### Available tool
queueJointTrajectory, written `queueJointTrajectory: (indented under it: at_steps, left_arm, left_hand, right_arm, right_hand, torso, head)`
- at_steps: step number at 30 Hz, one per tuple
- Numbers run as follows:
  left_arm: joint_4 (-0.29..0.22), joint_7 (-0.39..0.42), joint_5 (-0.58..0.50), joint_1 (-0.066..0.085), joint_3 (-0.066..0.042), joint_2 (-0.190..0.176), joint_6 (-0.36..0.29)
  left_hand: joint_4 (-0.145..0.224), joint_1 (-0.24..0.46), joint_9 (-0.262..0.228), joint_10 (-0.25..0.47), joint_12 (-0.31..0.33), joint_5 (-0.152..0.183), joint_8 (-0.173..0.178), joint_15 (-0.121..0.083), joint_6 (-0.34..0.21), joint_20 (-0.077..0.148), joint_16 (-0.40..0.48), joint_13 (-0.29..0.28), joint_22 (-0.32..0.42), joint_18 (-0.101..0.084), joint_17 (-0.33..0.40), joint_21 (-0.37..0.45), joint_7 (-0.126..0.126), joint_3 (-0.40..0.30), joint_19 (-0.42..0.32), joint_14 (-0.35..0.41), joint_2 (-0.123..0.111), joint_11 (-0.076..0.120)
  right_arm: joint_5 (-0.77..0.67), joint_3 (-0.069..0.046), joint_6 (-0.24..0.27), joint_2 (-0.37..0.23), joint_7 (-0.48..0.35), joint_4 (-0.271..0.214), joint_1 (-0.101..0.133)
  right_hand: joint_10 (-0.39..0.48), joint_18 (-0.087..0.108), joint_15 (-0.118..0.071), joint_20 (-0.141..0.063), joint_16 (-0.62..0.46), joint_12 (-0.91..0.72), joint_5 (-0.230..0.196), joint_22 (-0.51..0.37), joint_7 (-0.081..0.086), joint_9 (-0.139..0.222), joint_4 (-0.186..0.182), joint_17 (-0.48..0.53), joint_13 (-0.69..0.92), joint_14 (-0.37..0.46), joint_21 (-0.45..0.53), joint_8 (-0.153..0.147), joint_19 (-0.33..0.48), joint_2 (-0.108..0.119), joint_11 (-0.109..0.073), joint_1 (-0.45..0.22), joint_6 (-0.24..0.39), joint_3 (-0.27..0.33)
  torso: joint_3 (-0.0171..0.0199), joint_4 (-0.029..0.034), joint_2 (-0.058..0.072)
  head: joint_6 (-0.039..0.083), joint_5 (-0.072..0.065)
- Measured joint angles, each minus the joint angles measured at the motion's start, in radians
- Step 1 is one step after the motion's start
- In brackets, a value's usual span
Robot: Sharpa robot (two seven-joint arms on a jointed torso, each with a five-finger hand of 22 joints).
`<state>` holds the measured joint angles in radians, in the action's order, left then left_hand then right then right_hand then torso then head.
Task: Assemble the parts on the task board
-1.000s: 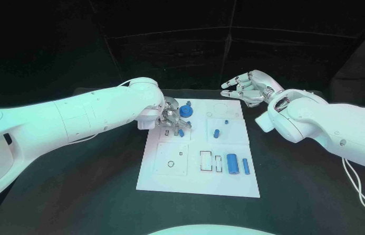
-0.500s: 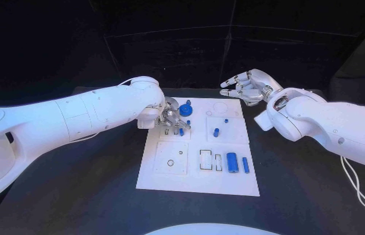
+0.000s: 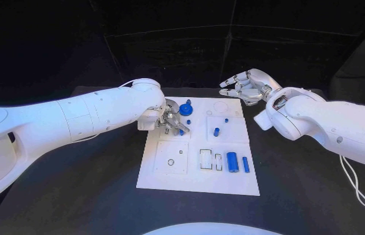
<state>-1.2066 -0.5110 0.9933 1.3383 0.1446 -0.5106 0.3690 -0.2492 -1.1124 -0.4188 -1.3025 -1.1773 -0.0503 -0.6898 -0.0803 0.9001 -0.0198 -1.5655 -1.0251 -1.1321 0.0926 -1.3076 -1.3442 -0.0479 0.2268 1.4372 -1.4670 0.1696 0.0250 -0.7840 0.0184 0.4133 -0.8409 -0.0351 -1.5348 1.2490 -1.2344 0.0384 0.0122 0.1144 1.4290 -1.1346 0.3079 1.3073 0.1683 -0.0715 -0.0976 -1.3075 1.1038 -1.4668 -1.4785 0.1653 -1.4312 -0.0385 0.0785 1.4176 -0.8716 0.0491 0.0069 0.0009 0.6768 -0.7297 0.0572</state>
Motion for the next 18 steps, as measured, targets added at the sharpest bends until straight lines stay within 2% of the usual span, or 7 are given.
queueJointTrajectory:
  at_steps: [10,18]
  left_arm:
    - [-0.006,0.0,-0.003,0.0,0.001,0.0,-0.01]
    - [-0.009,0.0,-0.006,0.0,0.001,-0.004,-0.024]
  left_hand:
    - [0.021,-0.024,-0.008,0.0,-0.004,0.0,-0.011,0.0,-0.007,0.0,0.0,-0.003,-0.005,0.0,0.0,-0.004,0.0,-0.021,0.0,0.0,0.024,0.0]
    - [0.02,-0.026,-0.008,0.0,-0.004,0.0,-0.011,0.0,-0.007,0.0,0.0,-0.003,-0.005,0.0,0.0,-0.004,0.0,-0.021,0.0,0.0,0.021,0.0]
  right_arm:
    - [0.0,0.0,-0.006,0.007,0.003,0.007,0.0]
    - [0.0,0.0,-0.012,0.014,0.004,0.012,0.0]
  right_hand:
    - [0.0,0.0,0.0,0.0,0.0,0.0,0.004,0.0,0.0,0.0,0.0,0.0,0.0,0.0,0.0,0.0,0.0,0.0,0.0,0.0,0.0,0.0]
    - [0.0,0.0,0.0,0.0,0.0,0.0,0.004,0.0,0.0,0.0,-0.003,0.0,0.0,0.0,0.0,0.0,0.0,0.0,0.0,0.0,0.0,0.003]
  torso:
    - [0.0004,0.0,0.0]
    - [0.0004,-0.0001,0.0]
  head:
    - [-0.003,0.001]
    - [-0.005,0.0]
